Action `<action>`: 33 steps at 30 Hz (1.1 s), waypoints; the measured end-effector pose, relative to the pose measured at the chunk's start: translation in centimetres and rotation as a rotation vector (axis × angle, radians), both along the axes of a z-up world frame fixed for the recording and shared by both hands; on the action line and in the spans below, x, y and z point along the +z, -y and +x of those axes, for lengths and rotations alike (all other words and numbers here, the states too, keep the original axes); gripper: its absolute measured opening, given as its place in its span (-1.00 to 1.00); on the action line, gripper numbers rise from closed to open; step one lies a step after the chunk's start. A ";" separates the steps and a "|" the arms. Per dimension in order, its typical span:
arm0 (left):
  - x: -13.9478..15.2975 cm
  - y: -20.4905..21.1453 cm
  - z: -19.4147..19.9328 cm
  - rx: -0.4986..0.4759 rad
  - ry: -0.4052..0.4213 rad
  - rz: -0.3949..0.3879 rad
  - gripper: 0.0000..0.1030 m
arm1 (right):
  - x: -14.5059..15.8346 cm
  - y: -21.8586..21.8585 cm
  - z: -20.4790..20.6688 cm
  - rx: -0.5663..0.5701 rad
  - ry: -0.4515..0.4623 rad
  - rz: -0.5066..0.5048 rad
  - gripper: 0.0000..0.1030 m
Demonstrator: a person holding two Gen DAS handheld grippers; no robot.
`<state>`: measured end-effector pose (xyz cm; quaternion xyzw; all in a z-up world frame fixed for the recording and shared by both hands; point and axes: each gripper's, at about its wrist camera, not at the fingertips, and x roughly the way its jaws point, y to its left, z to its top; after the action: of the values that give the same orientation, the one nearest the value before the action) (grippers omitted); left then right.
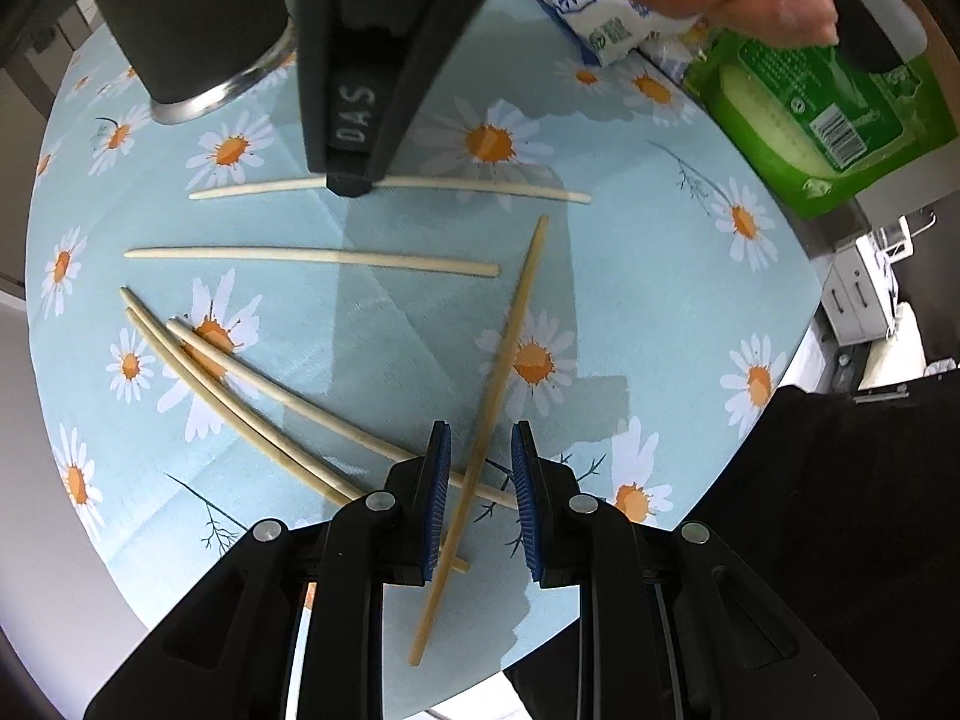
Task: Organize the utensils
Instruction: 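Grasp a wooden chopstick with the right tool while the left tool grasps another chopstick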
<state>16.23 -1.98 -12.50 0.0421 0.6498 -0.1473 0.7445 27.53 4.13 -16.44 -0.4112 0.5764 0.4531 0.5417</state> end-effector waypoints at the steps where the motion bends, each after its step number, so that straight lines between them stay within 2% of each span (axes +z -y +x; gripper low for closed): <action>1: -0.1 0.2 0.1 -0.005 -0.004 0.006 -0.60 | 0.1 0.3 0.3 -0.003 0.009 -0.001 -0.90; 6: -0.4 0.7 0.4 -0.038 -0.033 0.020 -0.60 | 1.6 1.7 1.4 -0.074 0.035 0.067 -0.89; 10: -1.0 2.2 1.3 -0.062 -0.045 0.039 -0.72 | 3.2 2.4 1.8 -0.107 0.046 0.120 -0.90; 11: -1.0 2.4 1.5 -0.069 -0.046 0.046 -0.87 | 3.7 2.7 1.8 -0.117 0.046 0.136 -0.90; 15: -1.2 2.6 1.7 -0.086 -0.047 0.055 -0.93 | 5.2 4.0 2.1 -0.159 0.047 0.182 -0.90; 18: -1.1 2.8 2.1 -0.090 -0.044 0.058 -0.93 | 6.1 5.4 2.3 -0.229 0.014 0.241 -0.90; 25: 0.6 1.8 2.5 -0.057 0.000 0.040 -0.93 | 8.6 7.6 3.0 -0.281 0.010 0.319 -0.90; 29: 1.5 1.0 2.5 -0.017 0.022 0.025 -0.93 | 8.8 8.7 3.3 -0.310 -0.003 0.365 -0.90; 33: 4.0 -1.5 2.5 0.077 0.072 -0.066 -0.93 | 9.2 10.5 4.0 -0.369 -0.060 0.443 -0.90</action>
<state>18.72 -0.48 -8.51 -0.0022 0.6185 -0.1385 0.7735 31.57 -6.35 -7.24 -0.1574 0.5441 0.4738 0.6743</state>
